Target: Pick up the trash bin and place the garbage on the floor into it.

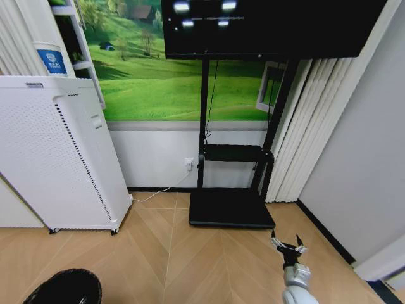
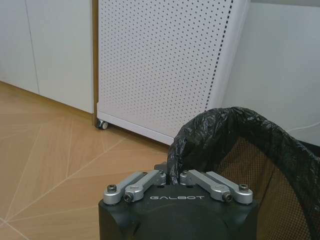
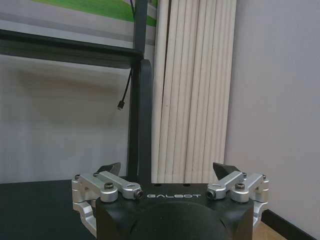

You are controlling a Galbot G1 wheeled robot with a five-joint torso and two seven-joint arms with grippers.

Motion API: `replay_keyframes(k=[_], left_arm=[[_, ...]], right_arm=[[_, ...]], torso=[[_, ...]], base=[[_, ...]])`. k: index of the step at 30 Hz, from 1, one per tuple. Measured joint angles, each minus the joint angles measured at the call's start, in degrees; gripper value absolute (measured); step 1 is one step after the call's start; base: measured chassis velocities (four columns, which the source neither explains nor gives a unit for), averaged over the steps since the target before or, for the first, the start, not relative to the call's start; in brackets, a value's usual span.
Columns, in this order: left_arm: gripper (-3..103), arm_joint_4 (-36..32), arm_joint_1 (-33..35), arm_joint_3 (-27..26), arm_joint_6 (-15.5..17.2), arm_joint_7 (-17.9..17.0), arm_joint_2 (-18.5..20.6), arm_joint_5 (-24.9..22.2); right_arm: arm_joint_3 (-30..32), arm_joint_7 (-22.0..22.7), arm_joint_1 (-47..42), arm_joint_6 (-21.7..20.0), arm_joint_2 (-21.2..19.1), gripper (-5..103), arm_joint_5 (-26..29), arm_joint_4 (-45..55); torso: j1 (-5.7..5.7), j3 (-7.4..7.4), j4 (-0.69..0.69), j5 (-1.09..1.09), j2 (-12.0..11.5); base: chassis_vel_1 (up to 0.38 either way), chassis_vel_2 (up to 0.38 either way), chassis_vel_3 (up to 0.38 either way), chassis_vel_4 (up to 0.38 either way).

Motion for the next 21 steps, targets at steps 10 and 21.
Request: replay_keyframes(k=[10, 21], left_arm=[[6, 3.2, 0.3, 0.6, -1.3, 2.4, -1.0, -0.1], [6, 5.7, 2.0, -0.4, -2.6, 0.7, -3.2, -1.3]], right_arm=[[0.2, 0.0, 0.6, 0.1, -0.4, 100, 0.6, -0.7], [-0.3, -0.5, 1.6, 0.5, -0.4, 100, 0.6, -3.1]], torso=[[0.0, 0.0, 0.01, 0.0, 0.0], [0.0, 0.0, 0.0, 0.01, 0.0]], base=[[0.0, 0.0, 0.0, 0.0], [0.0, 0.0, 0.0, 0.0]])
